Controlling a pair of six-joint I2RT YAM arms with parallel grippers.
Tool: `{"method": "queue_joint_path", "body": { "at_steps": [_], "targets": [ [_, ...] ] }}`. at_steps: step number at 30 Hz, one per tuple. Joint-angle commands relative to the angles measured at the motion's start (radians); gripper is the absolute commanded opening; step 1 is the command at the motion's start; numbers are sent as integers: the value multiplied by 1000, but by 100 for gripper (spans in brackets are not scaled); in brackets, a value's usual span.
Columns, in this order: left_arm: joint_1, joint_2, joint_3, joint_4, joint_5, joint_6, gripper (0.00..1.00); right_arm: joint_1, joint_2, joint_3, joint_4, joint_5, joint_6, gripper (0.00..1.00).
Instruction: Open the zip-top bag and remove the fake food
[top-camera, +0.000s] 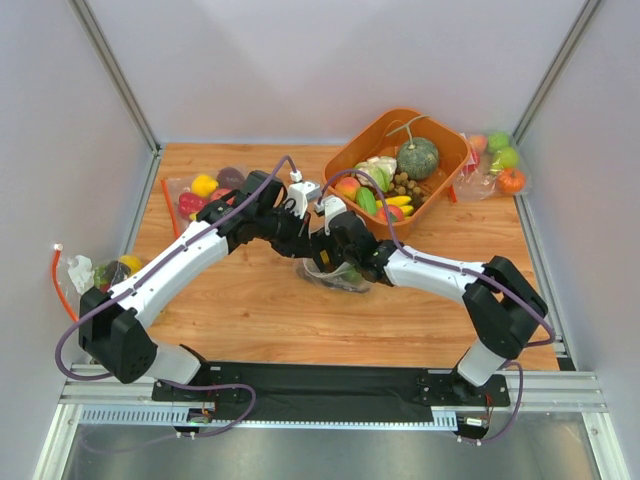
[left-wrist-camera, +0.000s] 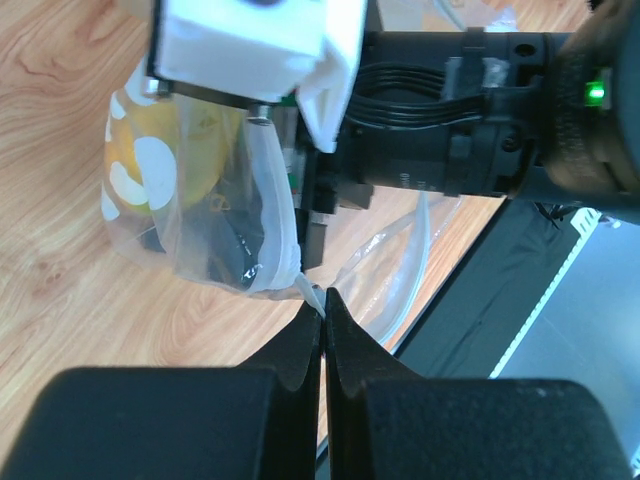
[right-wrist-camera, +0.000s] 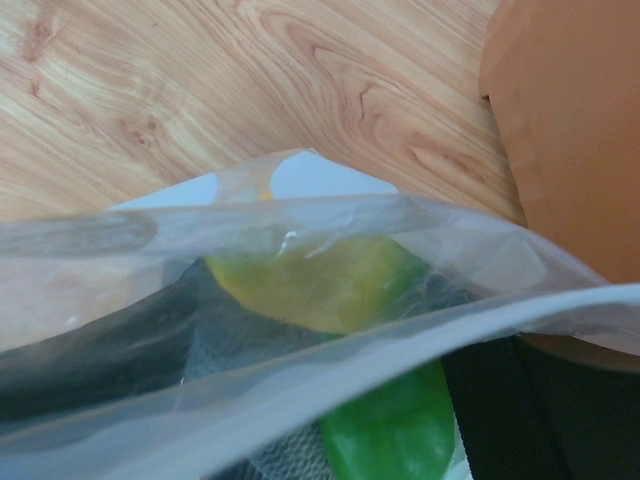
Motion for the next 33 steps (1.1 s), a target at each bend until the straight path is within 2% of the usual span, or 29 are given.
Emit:
{"method": "queue_joint_path", "body": {
  "at_steps": [1, 15, 20, 29, 33],
  "targets": [
    [-6, 4, 39, 1, 32, 12, 0, -5, 44, 12, 110, -3, -20, 98],
    [-9, 9, 40, 4, 39, 12, 0, -35, 160, 1, 236, -112, -6, 100],
    [-11, 9, 40, 4, 38, 14, 0, -35, 225, 33, 191, -141, 3, 100],
    [-11, 7, 40, 1, 32, 14, 0, -35, 214, 29, 92, -206, 17, 100],
    [-11, 6, 40, 1, 29, 14, 0, -35, 148, -10, 36, -181, 22, 92]
  ]
}}
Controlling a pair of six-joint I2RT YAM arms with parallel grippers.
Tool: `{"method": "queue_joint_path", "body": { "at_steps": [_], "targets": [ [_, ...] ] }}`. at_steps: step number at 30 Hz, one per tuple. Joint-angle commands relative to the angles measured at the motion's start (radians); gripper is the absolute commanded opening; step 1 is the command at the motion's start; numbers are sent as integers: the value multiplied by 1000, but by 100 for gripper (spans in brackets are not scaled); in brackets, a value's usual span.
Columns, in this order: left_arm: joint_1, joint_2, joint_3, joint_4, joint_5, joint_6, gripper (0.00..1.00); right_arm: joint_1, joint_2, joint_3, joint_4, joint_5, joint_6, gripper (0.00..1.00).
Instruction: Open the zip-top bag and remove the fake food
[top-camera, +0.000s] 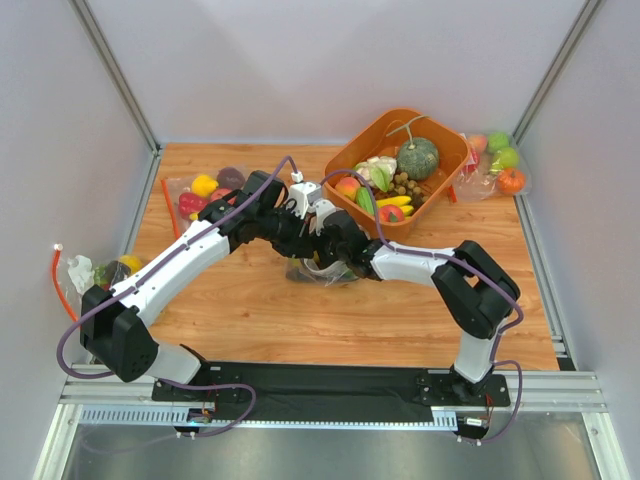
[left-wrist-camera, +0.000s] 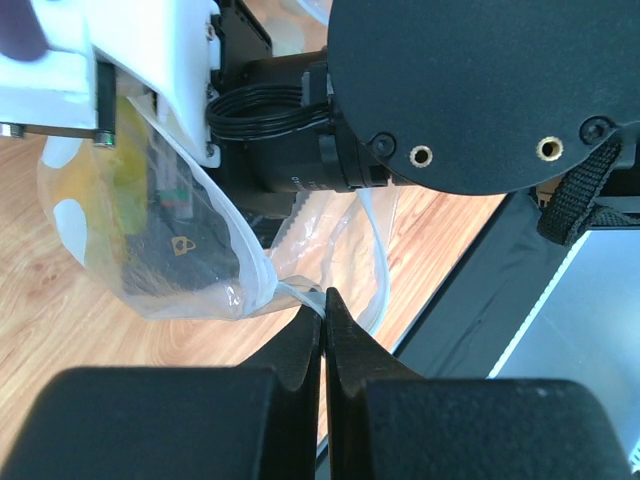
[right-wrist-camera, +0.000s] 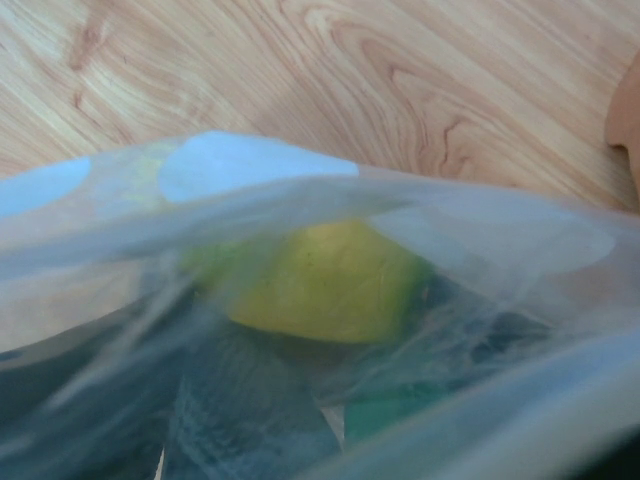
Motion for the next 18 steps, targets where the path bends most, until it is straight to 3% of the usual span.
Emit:
{"method": "queue_joint_path", "body": {
  "at_steps": [1, 2, 6, 10, 14, 18],
  "targets": [
    [-9, -6, 39, 0, 22, 12, 0, -3, -77, -51, -132, -1, 10, 91],
    [-9, -5, 40, 0, 22, 12, 0, -3, -94, -68, -137, 36, 5, 89],
    [-9, -3, 42, 0, 22, 11, 0, -4, -151, -79, -166, 62, -2, 68],
    [-9, -5, 40, -2, 13, 14, 0, -3, -198, -89, -175, 49, 2, 59],
    [-9, 2, 40, -4, 12, 14, 0, -1, -258, -68, -249, 45, -9, 64],
    [-9, 3, 42, -3, 15, 12, 0, 11, -300, -7, -378, 90, -48, 82]
  ]
}}
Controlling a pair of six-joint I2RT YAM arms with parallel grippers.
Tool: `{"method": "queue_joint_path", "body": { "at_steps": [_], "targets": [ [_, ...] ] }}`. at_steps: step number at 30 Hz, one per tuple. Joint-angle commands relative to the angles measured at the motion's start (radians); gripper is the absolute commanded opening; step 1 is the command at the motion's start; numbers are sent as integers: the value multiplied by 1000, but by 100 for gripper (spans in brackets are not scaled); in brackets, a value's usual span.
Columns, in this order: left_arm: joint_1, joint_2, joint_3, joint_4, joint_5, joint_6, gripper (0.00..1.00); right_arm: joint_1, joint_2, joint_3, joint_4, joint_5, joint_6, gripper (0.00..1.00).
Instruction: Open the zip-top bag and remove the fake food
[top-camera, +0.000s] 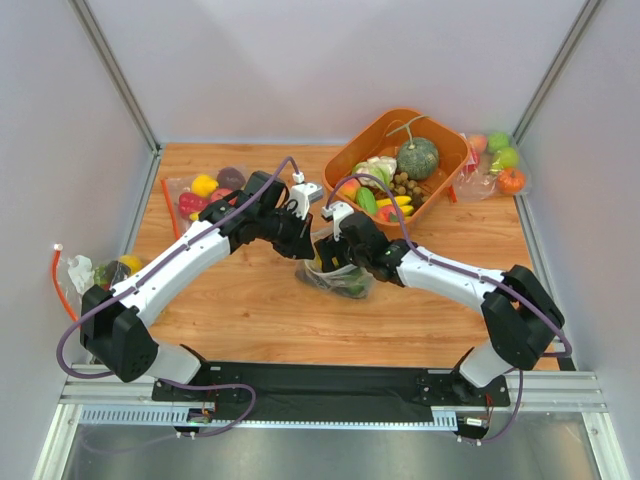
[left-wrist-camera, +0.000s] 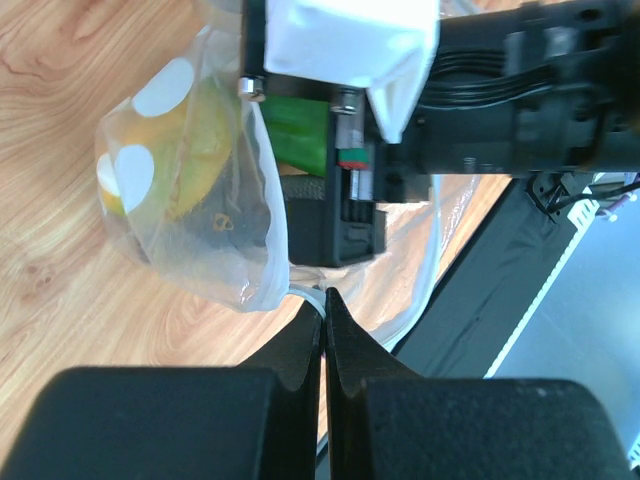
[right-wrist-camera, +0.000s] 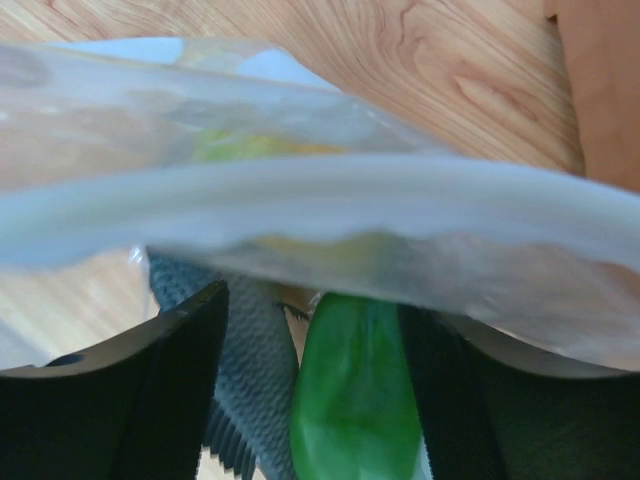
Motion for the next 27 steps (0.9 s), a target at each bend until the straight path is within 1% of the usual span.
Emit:
{"method": "queue_joint_path", "body": {
  "at_steps": [1, 6, 9, 12, 16, 20, 23, 27],
  "targets": [
    [-5, 3, 42, -3, 12, 10, 0, 15, -49, 89, -161, 54, -48, 83],
    [-5, 2, 42, -2, 10, 10, 0, 21, -40, 97, -284, 108, -39, 85],
    [-5, 2, 40, -2, 12, 8, 0, 30, -23, 83, -332, 172, -16, 85],
    [-5, 0, 40, -2, 13, 10, 0, 32, -29, 58, -343, 185, 0, 84],
    [-6, 6, 40, -3, 12, 10, 0, 37, -47, 51, -364, 172, 23, 82],
    [-6, 12, 40, -3, 13, 8, 0, 58, -51, 67, -435, 201, 34, 77],
    [-6, 11, 39, -2, 13, 7, 0, 60, -48, 58, -453, 192, 47, 74],
    [-6, 9, 40, -2, 10, 8, 0, 67, -35, 34, -488, 197, 70, 73]
  ]
}}
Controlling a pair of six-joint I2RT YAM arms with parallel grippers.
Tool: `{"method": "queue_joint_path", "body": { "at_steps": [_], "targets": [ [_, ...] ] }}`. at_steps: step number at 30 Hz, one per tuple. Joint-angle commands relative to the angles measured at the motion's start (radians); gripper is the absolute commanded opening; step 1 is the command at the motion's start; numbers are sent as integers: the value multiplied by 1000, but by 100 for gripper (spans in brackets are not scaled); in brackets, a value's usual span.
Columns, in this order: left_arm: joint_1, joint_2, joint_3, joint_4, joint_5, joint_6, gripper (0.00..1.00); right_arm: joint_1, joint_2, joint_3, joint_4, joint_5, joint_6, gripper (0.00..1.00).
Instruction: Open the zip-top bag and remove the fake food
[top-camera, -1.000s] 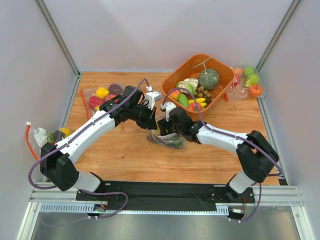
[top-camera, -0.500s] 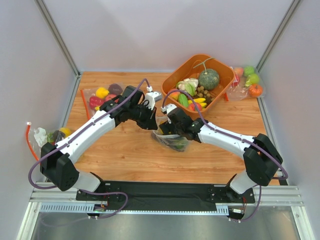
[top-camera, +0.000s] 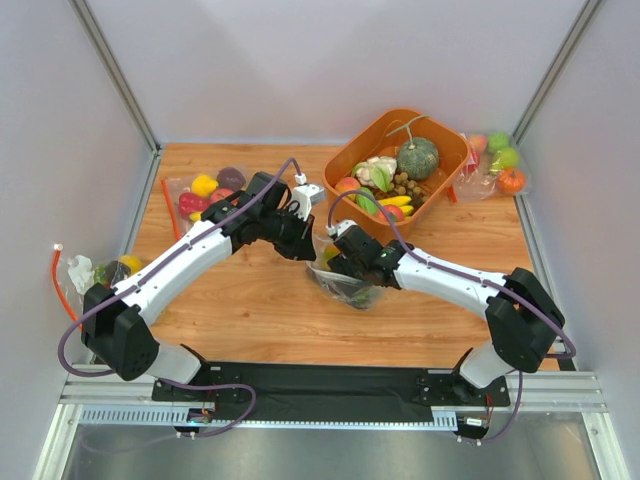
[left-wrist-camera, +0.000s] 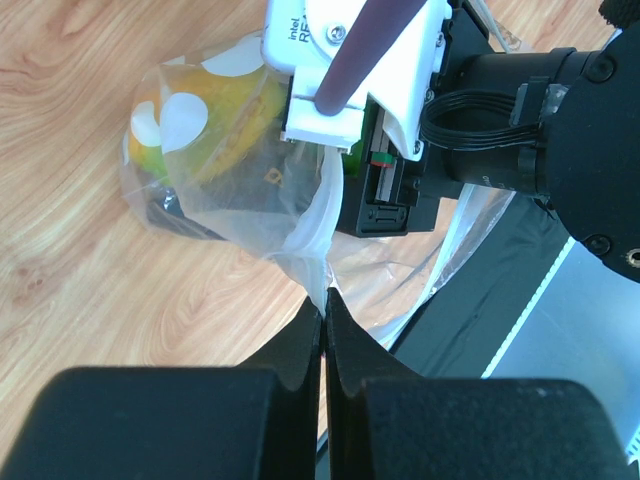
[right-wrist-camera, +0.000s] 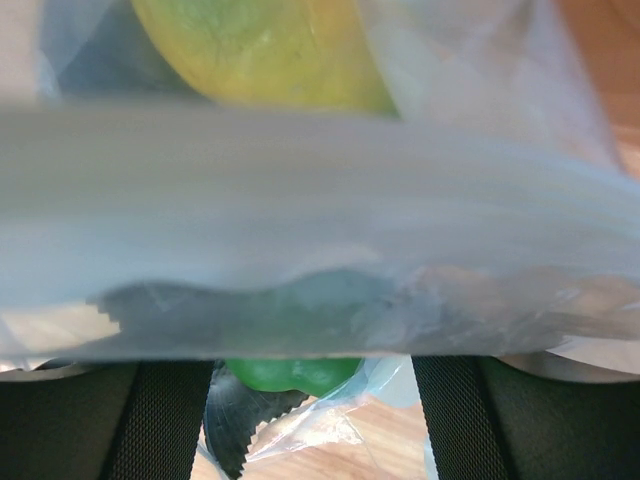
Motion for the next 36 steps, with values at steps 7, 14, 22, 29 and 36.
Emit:
{"method": "queue_joint_path", "body": {
  "at_steps": [7, 14, 22, 29, 36],
  "targets": [
    [-2, -1, 40, -3, 8, 8, 0, 18, 4, -77, -75, -24, 68, 72],
    [-2, 0, 42, -4, 4, 11, 0, 20, 78, -121, -1, -47, 88, 65],
    [-2, -6, 42, -4, -1, 14, 0, 22, 72, -122, 6, -79, 108, 31],
    [-2, -12, 45, -12, -24, 19, 0, 15, -155, -79, 90, -85, 181, 17],
    [-2, -4, 46, -17, -24, 16, 0, 8, -244, -110, 330, -111, 292, 15]
  ]
}}
